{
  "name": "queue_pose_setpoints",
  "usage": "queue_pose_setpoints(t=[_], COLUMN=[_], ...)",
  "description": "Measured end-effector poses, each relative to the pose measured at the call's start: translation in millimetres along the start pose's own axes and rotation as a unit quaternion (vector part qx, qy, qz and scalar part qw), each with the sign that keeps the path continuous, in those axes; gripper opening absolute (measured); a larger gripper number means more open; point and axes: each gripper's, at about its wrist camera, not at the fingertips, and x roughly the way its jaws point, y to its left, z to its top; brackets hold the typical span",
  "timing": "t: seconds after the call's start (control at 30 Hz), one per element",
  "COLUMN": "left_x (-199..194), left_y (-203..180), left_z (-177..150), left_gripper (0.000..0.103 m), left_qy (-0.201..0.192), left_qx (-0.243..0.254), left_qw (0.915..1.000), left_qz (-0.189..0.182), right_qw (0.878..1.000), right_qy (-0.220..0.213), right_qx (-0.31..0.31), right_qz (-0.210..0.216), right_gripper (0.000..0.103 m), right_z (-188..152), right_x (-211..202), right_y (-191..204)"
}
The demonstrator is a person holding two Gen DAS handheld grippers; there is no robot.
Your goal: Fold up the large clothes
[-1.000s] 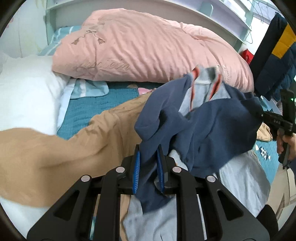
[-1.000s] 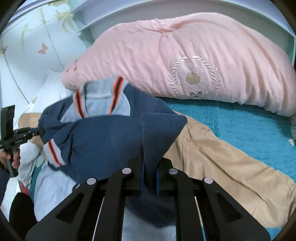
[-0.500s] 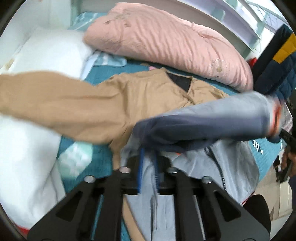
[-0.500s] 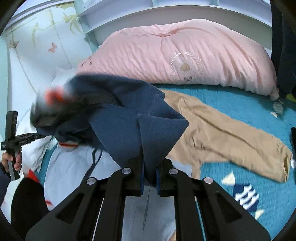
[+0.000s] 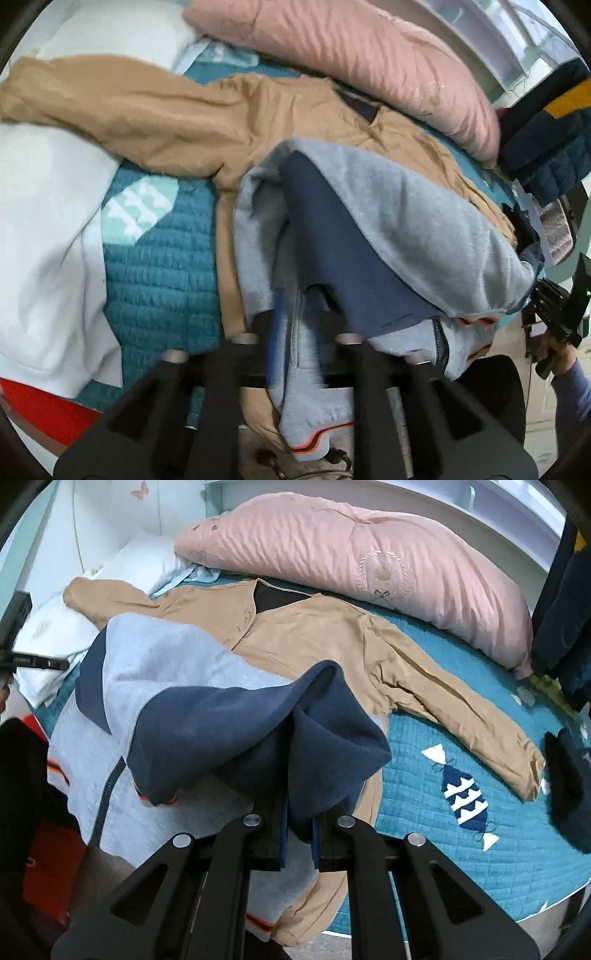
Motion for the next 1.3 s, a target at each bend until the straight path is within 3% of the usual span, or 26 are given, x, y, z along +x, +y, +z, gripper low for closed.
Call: queue_pose_setpoints(t=[0.03,0.1,0.2,0.33,0.43,0.47,0.5,0.57,0.63,0.93,1.07,1.3], left_x=[0.0,1.7,10.9,33.1,55.0,61.0,66.5,67.6,58.6,5.5,-13.3,-22.9], left_y=[1.7,3.7,1.1,-14.4,-14.7,-14.0,-13.3,-14.1,-12.3,-9.4,-11.7,-11.4], left_z=[0.5,1.9,3.6,9.6,13.4,15.0,16.5,18.1,17.0,17.7,14.7,-26.6], left_gripper=[0.041,0.064,0.065,0.065,0.065,0.063,0.045,0.025,0.017,0.013,0.013,0.013], left_qy=[-0.001,0.007,0.015,0.025,0.047,0.054,0.061,0.06,0.05,0.054,0.058,0.092], left_qx=[-0.008,-0.029,-0.042,-0.015,-0.024,-0.027,-0.038,-0.045,-0.052,-0.074,-0.068,-0.047], left_qw=[0.9999,0.9985,0.9966,0.9986,0.9977,0.9971,0.9962,0.9957,0.9952,0.9879,0.988,0.989], left_qz=[-0.01,-0.046,-0.069,-0.044,-0.042,-0.046,-0.05,-0.054,-0.067,-0.125,-0.126,-0.106], right_qw=[1.0,1.0,1.0,1.0,1.0,1.0,1.0,1.0,1.0,0.999,0.998,0.992], right_qy=[-0.001,-0.005,-0.003,0.0,0.001,0.001,0.002,0.001,0.0,-0.001,-0.003,0.008], right_qx=[0.001,-0.002,-0.003,0.007,0.008,0.005,0.004,0.004,-0.001,-0.037,-0.06,-0.124], right_qz=[0.0,0.0,0.004,0.011,0.01,0.008,0.007,0.006,0.004,-0.008,-0.012,-0.016], right_gripper=[0.009,0.009,0.009,0.009,0.009,0.009,0.009,0.009,0.009,0.009,0.009,0.009], right_z=[1.2,6.5,10.2,11.5,11.6,11.6,11.4,11.3,12.1,14.9,14.5,-12.1], right_x=[0.9,0.6,2.6,6.2,7.0,7.0,7.5,7.2,5.7,-2.1,-10.5,-28.0], right_y=[-0.7,-1.0,-3.5,-8.3,-7.9,-6.7,-6.4,-6.4,-5.9,0.7,5.8,26.2])
